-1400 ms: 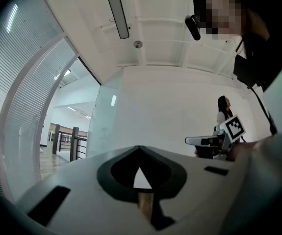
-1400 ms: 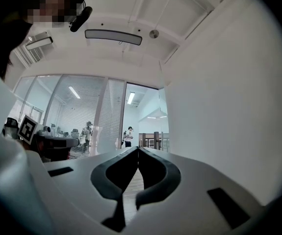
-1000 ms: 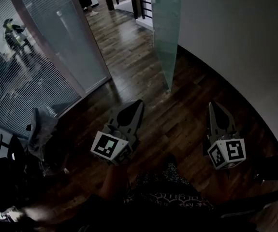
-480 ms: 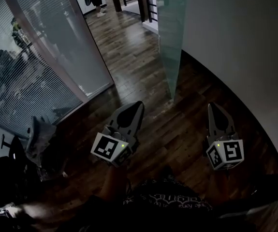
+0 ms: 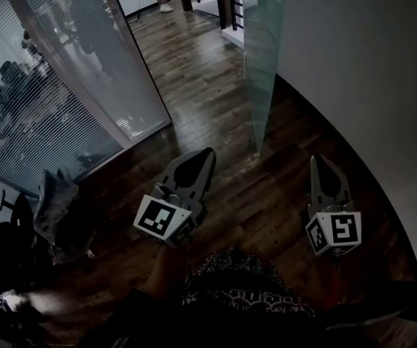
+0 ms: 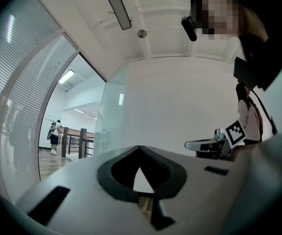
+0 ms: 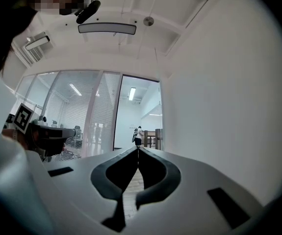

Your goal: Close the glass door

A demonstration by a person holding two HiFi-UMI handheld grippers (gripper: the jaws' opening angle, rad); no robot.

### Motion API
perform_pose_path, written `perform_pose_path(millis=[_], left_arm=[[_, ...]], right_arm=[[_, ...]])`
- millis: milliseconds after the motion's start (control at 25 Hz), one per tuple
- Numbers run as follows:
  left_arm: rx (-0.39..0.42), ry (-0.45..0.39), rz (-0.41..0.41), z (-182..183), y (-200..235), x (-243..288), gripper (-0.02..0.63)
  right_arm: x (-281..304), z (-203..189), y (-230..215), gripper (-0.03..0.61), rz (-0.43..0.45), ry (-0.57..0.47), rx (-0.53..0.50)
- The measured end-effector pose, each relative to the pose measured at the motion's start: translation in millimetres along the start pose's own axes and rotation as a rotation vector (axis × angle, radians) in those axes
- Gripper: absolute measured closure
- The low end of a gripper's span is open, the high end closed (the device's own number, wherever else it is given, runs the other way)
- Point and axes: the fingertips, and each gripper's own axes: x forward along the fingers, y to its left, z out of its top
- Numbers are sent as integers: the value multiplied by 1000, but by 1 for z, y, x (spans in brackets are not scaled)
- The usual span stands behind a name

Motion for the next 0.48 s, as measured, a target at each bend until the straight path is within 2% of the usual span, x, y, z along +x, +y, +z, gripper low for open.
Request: perform_pose_path(millis=[240, 480], left_arm=[[-1, 5, 4, -2, 13, 22, 612], [-15, 8, -19, -9, 45, 54, 612]], right_arm=[[24, -6, -15, 575, 0, 7, 12], [66, -9, -24, 575, -21, -6, 7]])
